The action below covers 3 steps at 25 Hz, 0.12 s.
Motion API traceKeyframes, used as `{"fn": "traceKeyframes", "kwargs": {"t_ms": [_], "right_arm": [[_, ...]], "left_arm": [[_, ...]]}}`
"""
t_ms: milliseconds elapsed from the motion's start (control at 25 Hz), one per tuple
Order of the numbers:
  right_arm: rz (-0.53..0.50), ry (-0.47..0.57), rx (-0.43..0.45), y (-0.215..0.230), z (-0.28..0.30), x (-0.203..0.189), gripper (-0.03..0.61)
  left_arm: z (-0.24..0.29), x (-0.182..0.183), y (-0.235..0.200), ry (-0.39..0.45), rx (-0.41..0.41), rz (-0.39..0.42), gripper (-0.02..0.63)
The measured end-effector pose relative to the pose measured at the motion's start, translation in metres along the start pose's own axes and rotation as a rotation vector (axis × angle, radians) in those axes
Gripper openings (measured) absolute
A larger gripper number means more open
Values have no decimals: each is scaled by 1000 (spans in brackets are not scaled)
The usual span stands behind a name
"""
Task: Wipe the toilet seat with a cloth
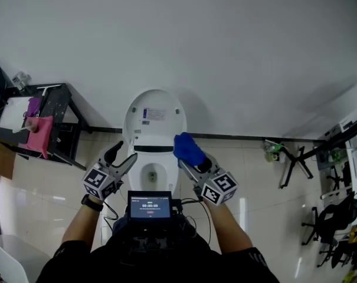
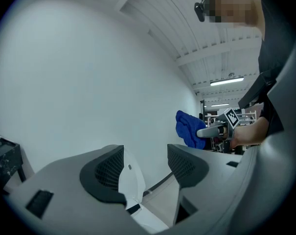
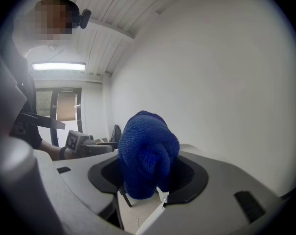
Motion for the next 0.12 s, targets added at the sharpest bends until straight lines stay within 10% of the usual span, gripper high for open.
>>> {"fn": "traceKeyframes", "kwargs": {"t_ms": [120], "right_arm": [[-2, -3, 0, 0, 3, 1, 236]], "left_arm": [[2, 0, -3, -3, -4, 1, 267]]}}
Point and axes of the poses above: the fingertips, and each gripper's own axes: z forward along the fingers, y to its right, x out of its top, the point moved 8 cm from there along -z, backward along the fingers, and after that the axes turned 15 degrees about -z, right-handed, at the moved point
